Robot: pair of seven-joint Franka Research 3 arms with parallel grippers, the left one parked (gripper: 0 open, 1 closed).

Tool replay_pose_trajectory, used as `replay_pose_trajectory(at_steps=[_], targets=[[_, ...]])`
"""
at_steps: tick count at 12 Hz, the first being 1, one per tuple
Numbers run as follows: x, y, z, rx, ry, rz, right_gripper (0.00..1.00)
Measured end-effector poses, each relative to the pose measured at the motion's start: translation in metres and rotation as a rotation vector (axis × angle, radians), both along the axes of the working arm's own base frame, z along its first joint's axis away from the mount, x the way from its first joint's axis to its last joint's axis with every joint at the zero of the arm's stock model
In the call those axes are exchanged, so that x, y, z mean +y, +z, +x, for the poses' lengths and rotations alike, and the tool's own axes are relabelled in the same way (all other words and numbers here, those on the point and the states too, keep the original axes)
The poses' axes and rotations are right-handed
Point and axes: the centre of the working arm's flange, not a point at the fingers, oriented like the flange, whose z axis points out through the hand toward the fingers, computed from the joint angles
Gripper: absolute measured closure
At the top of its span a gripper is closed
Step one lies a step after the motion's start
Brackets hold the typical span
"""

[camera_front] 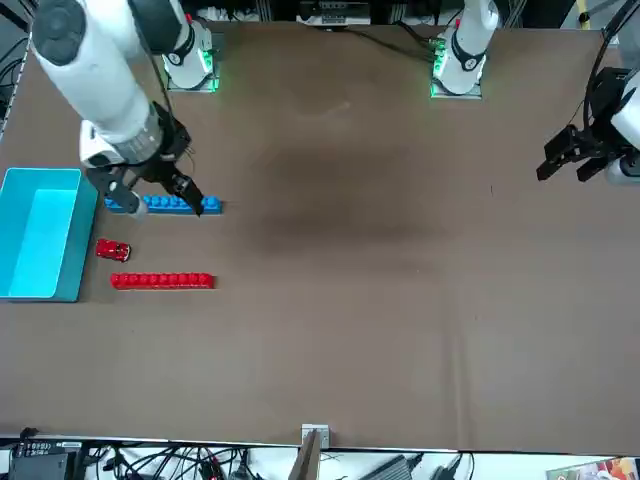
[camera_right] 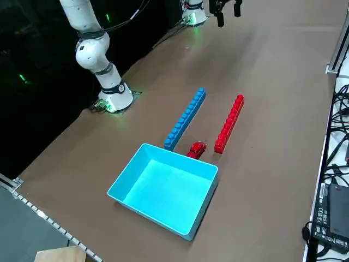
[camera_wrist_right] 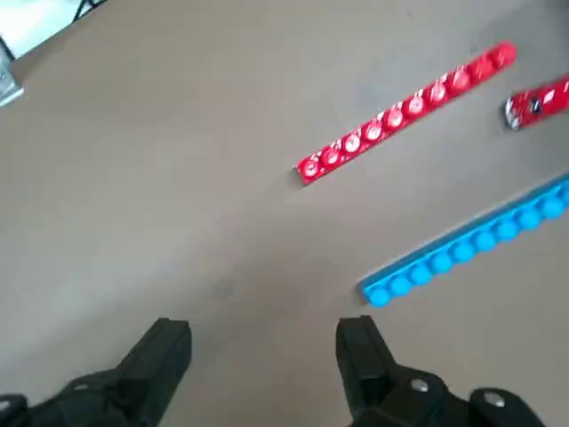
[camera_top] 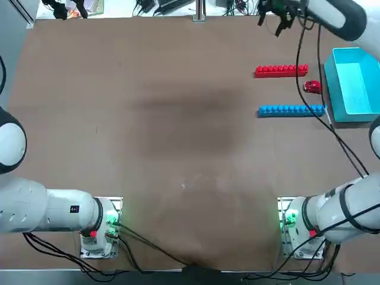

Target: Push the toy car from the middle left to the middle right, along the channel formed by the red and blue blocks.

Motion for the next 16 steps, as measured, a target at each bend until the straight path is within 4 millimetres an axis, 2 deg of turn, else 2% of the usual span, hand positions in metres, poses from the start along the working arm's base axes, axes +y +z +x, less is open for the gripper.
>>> replay_pose_trajectory(at_steps=[3, 7, 8, 9, 11, 16], targets=[[-0.045, 0.021, 0.001, -0.009, 0.169, -0.017, 0.0], [-0.098, 0.039, -0.001, -0.006, 0.348, -0.037, 0.0], [-0.123, 0.045, -0.003, 0.004, 0.436, -0.043, 0.0], [-0.134, 0.048, -0.003, 0.003, 0.464, -0.044, 0.0], [-0.151, 0.056, -0.004, -0.013, 0.47, -0.045, 0.0], [-0.165, 0.072, -0.005, -0.037, 0.446, -0.048, 0.0]])
